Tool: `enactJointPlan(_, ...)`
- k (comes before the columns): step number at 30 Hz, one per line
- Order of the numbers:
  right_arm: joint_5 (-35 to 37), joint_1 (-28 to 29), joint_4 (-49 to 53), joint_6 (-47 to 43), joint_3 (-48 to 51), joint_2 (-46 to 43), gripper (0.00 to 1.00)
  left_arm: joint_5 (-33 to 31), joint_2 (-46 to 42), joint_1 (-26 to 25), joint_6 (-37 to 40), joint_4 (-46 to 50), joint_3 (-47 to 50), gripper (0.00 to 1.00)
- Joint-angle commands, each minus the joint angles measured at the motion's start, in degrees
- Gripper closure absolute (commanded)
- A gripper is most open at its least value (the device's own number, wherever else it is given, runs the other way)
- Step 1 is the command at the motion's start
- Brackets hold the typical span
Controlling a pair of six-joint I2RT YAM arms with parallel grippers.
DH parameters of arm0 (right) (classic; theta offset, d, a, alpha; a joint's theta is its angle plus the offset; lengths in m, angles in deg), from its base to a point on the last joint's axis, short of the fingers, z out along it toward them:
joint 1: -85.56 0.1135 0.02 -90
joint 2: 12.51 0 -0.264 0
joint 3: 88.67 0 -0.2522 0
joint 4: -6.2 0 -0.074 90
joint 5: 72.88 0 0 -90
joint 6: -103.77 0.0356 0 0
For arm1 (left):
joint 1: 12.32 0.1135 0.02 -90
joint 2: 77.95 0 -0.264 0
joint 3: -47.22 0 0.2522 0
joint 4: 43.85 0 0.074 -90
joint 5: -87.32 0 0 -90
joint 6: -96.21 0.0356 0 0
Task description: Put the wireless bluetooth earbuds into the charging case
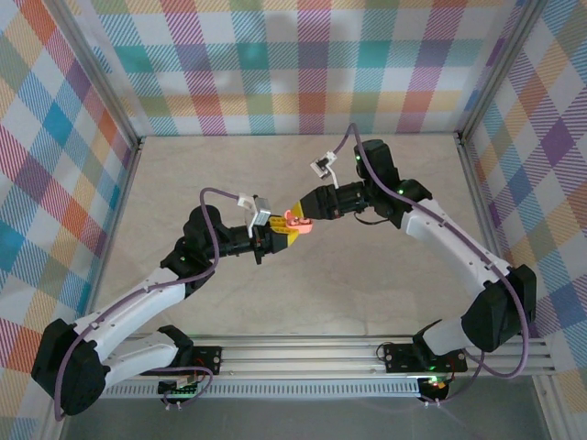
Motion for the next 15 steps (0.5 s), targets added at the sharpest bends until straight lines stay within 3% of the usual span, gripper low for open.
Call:
enactJointPlan(1, -3.2, 0.1, -3.0, -1.6, -1.5, -2.2, 0.38, 0.7, 0.4, 0.3, -0.5, -2.3, -1.4, 1.0)
enactJointPlan(15, -3.0, 0.1, -3.1, -3.7, -0.5, -4.9, 0.43, -0.2, 0.6, 0.9, -2.0, -2.6, -0.7, 1.0)
